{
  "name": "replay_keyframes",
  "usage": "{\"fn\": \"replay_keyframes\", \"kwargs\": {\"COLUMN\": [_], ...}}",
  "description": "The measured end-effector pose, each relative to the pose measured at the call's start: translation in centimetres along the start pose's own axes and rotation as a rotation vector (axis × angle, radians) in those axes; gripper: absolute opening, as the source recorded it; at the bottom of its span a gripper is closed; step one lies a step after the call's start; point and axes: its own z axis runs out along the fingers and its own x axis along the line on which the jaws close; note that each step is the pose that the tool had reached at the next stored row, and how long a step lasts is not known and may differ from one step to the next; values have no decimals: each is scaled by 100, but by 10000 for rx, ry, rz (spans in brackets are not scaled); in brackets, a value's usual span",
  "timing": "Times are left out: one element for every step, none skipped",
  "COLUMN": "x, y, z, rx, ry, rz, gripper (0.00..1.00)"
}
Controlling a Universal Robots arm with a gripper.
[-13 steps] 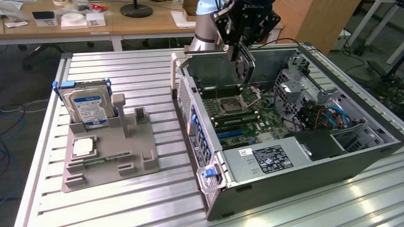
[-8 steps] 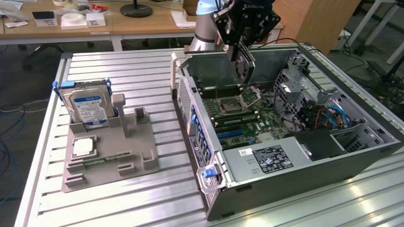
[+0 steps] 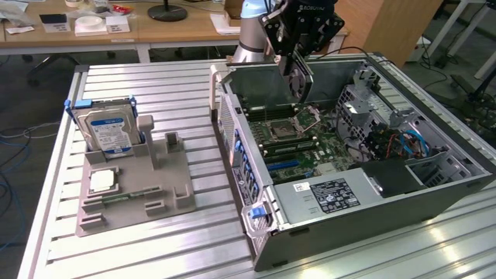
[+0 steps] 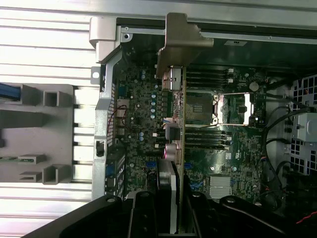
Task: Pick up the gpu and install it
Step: 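Pick up the gpu and move the gpu toward the slot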
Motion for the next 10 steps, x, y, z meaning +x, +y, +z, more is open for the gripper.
{"fn": "replay_keyframes", "kwargs": {"x": [-4,-16,-35,-51,-72,-93,-119,-148,-178,-210], "y": [0,0,-1,-1,-2,-3,-4,-5,-6,-7], "z": [0,1,2,4,5,7,9,11,13,16], "rx": [0,0,0,0,2,5,8,9,9,9], "ry": [1,1,0,0,1,1,1,1,1,1], "rz": [-1,-3,-2,-2,-3,-3,-3,-4,-5,-6], "gripper": [28,28,28,28,28,28,28,28,28,28]}}
